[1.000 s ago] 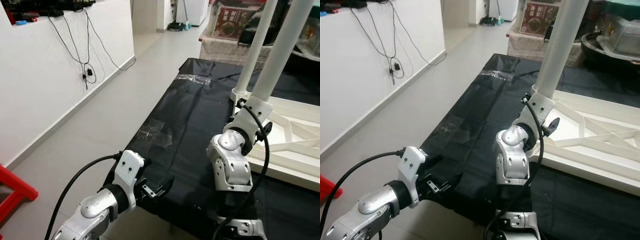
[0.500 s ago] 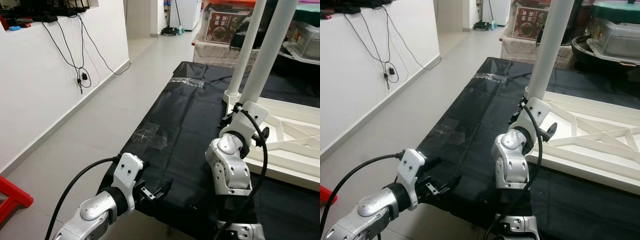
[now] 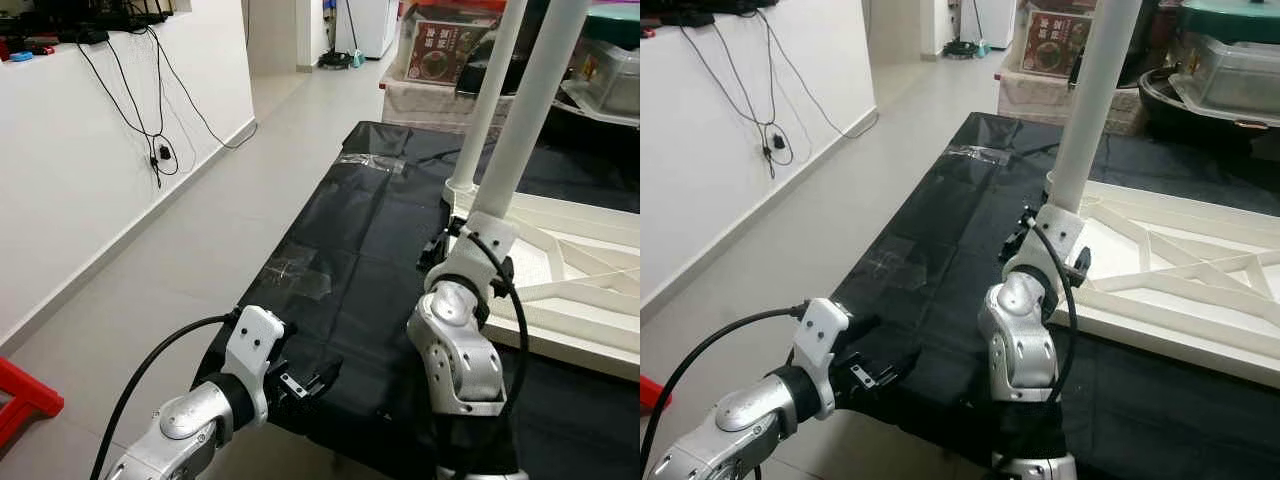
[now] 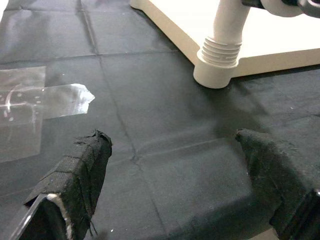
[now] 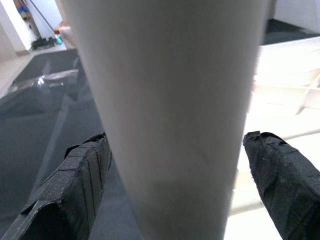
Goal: Building children table
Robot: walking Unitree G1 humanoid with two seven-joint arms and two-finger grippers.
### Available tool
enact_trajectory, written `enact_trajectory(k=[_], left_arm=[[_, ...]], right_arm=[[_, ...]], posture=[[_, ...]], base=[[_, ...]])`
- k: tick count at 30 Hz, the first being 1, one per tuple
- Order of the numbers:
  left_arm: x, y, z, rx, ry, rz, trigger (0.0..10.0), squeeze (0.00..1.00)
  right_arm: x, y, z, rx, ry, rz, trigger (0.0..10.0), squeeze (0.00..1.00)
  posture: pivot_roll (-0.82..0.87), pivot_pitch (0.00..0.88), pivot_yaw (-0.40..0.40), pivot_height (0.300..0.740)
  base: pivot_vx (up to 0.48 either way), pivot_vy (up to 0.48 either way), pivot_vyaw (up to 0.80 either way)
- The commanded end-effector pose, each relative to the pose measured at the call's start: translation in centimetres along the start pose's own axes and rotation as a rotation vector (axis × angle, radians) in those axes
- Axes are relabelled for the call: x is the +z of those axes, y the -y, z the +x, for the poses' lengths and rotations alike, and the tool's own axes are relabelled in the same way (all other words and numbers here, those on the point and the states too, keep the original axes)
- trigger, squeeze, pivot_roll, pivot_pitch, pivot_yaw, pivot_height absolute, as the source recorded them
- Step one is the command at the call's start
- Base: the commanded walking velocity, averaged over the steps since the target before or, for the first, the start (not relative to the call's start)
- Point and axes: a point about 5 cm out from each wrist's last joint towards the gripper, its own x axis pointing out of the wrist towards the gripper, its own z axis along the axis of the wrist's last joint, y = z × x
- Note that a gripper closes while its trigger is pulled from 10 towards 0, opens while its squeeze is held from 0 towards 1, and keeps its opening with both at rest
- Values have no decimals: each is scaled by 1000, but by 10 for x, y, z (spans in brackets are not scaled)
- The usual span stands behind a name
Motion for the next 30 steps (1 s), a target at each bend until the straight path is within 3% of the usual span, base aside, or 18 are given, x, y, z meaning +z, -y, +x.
enact_trajectory(k=[1, 16, 30], left_arm=[[-3, -2, -1, 7, -14, 4, 10000, 0], [-3, -6, 1, 12, -9, 7, 10000, 0], [-4, -8, 2, 29, -3, 7, 10000, 0]], right_arm=[[-15, -7, -14, 42, -80, 23, 10000, 0], [-20, 10, -17, 209, -112, -7, 10000, 0], [-24, 31, -20, 223, -109, -84, 10000, 0]], posture=[[144, 73, -6, 740], [135, 58, -4, 740], [129, 35, -11, 740]], base=[[0, 0, 0], [0, 0, 0], [0, 0, 0]])
